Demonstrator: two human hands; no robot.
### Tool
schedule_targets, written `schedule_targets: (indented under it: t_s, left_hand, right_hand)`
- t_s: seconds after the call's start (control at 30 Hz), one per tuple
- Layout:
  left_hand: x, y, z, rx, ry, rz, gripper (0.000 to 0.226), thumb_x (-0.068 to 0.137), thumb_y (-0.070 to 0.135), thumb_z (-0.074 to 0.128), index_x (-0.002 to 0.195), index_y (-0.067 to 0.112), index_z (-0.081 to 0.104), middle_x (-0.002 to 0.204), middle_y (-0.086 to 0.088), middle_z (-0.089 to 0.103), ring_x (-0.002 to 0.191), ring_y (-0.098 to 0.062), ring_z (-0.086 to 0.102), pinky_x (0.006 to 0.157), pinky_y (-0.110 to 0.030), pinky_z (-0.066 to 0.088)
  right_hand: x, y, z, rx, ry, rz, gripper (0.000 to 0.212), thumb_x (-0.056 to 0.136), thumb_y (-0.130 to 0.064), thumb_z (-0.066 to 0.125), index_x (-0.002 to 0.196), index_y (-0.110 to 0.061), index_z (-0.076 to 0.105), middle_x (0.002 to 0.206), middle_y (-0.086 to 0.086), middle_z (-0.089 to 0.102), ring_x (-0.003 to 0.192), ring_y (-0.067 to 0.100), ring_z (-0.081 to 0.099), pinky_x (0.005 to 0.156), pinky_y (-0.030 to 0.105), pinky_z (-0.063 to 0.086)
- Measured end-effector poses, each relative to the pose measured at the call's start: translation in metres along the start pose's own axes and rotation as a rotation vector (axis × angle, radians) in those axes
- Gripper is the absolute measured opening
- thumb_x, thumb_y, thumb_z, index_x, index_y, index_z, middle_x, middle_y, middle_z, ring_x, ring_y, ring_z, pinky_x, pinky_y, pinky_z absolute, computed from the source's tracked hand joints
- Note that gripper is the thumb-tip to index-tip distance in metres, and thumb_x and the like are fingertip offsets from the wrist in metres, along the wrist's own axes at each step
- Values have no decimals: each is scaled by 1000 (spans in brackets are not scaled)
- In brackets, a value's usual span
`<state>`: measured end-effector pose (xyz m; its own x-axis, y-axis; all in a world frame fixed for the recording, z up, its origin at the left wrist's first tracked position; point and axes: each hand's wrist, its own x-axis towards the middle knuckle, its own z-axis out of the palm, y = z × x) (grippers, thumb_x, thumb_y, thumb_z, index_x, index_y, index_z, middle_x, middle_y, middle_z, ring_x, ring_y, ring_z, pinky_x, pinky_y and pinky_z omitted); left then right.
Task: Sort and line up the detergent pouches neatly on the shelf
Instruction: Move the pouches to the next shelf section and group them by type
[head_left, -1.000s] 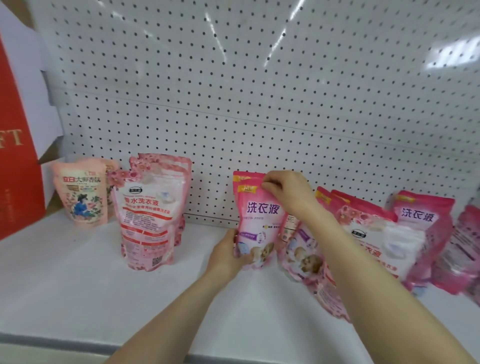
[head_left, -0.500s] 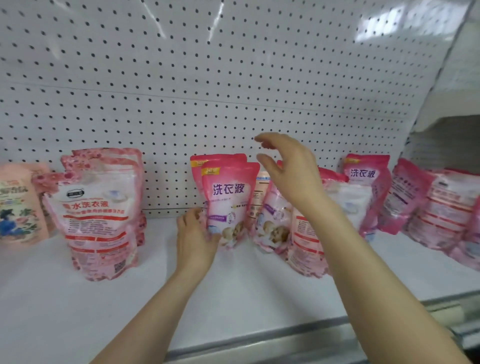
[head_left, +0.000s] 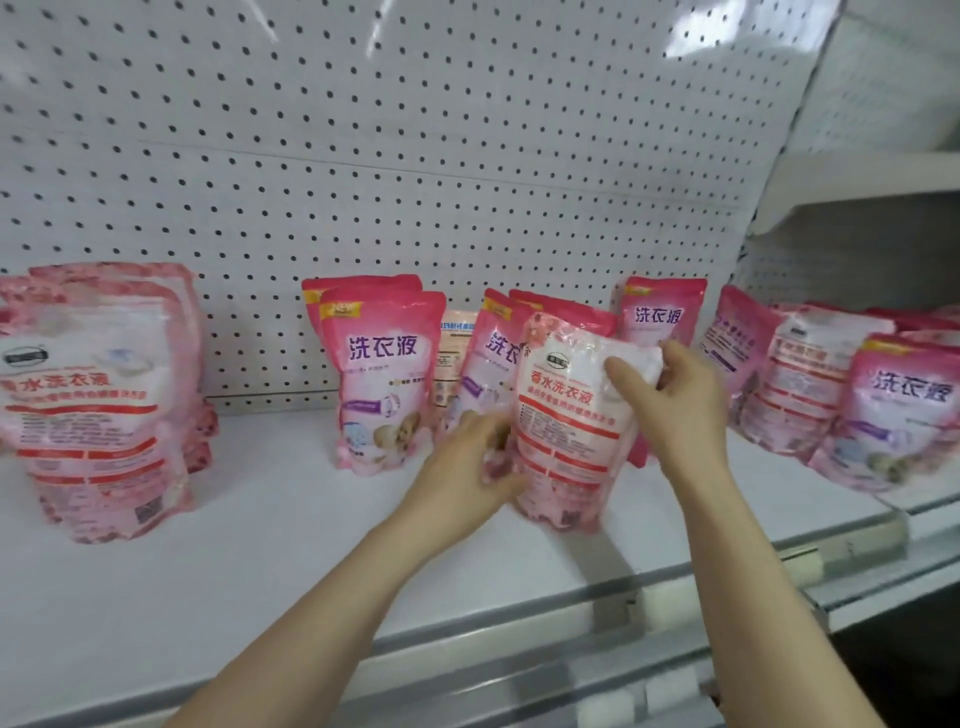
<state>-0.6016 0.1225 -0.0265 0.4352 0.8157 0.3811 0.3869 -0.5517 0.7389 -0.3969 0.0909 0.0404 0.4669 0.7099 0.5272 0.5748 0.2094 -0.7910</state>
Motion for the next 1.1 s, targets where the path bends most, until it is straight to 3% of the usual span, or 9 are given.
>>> schedule_targets:
  t_s: [0.13, 0.27, 0.4, 0.5, 0.6, 0.77, 0.9, 1.03, 1.1]
  left_hand:
    - [0, 16, 38, -142, -44, -73, 117, 56, 47, 85, 148, 47, 11, 146, 17, 38, 128, -14, 48, 99, -42, 49]
    - [-2, 17, 54, -228, 258, -138, 75, 72, 31, 79, 136, 38, 40, 129, 14, 56, 116, -12, 58, 97, -29, 50]
    - [-14, 5, 49, -588, 352, -329, 42, 82, 20, 72, 122, 17, 63, 113, -5, 72, 104, -27, 68, 95, -52, 51]
    - [-22, 1, 40, -750, 327, -354, 41, 82, 18, 74, 121, 14, 63, 112, -9, 72, 106, -30, 68, 95, -56, 50]
    - [-26, -2, 34, -799, 294, -309, 40, 87, 11, 68, 126, 14, 59, 118, -7, 70, 110, -26, 66, 92, -40, 55]
    - [-34, -1, 32, -807, 330, -328, 48, 82, 19, 70, 128, 14, 57, 117, -5, 71, 108, -23, 67, 84, -32, 57]
    - [-41, -3, 26, -699, 517, -391, 36, 89, 15, 65, 124, 13, 59, 116, -7, 71, 105, -24, 69, 91, -43, 55]
    - [-61, -8, 3, -630, 409, -326, 33, 91, 13, 64, 123, 14, 58, 118, -5, 70, 110, -23, 66, 94, -43, 53]
    - [-71, -10, -11, -609, 327, -293, 40, 91, 13, 64, 129, 15, 54, 123, -3, 68, 114, -22, 64, 96, -42, 51]
  right_hand:
    - [-3, -11, 8, 187, -225, -25, 26, 85, -36, 67, 83, -14, 54, 86, 29, 63, 74, 47, 66, 67, 64, 54]
    - [4, -26, 5, 450, -544, 55, 50, 84, -62, 58, 83, -13, 64, 88, 21, 70, 68, 30, 74, 59, 41, 61]
    - [25, -14, 4, 356, -485, -129, 13, 100, -26, 55, 96, -18, 65, 94, 1, 74, 82, 24, 74, 72, 36, 62]
    - [32, -4, 15, 268, -587, -218, 20, 95, -18, 63, 113, -27, 61, 112, -5, 69, 99, 17, 69, 89, 48, 57]
    - [29, -5, 25, 220, -637, -261, 38, 89, -32, 69, 125, -35, 57, 112, -14, 67, 92, 7, 68, 88, 44, 57]
    - [32, -6, 39, 256, -599, -196, 44, 85, -35, 75, 122, -26, 54, 73, -12, 62, 70, 10, 60, 76, 40, 53]
    - [25, -14, 50, 248, -629, -211, 41, 86, -36, 73, 122, -28, 57, 96, -7, 66, 83, 12, 62, 82, 41, 56]
    - [15, -29, 58, 309, -692, -173, 39, 82, -38, 76, 117, -32, 60, 113, -12, 67, 95, 13, 70, 78, 35, 60]
    - [9, -41, 61, 396, -715, -131, 21, 82, -32, 78, 102, -32, 71, 105, -5, 74, 87, 16, 74, 75, 37, 62]
